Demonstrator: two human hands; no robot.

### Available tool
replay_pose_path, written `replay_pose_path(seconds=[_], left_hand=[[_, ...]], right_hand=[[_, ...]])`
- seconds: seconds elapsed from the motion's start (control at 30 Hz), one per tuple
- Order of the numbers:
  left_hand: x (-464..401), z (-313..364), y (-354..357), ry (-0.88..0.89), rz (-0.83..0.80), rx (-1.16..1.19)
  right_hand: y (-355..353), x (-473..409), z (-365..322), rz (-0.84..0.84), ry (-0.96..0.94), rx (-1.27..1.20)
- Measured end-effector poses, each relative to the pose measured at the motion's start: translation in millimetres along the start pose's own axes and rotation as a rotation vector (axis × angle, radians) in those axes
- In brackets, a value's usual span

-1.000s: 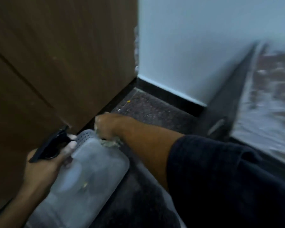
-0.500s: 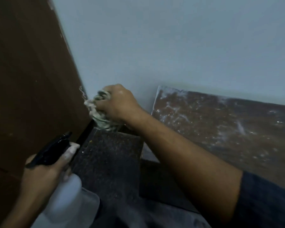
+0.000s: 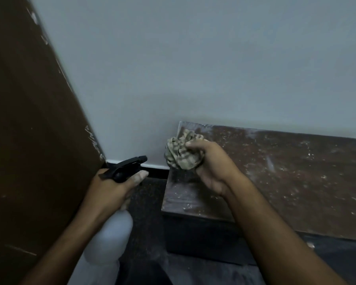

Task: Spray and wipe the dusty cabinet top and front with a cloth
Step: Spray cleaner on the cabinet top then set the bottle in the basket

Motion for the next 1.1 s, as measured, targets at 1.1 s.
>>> replay_pose_path(seconds=[1.1], left_hand=[[-66, 77, 52, 0.069, -0.1, -0.172]], right_hand=[[-28, -35, -11, 0.236, 0.034, -0.172]])
Point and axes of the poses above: each hand's wrist, its own x-axis away from the middle knuckle, its own y-axis out of the palm, z = x × y, the point moved 3 cm from there along -x, towards the middle knuckle, and after that the axes turned 9 degrees about -x, right-handed, at the moved point
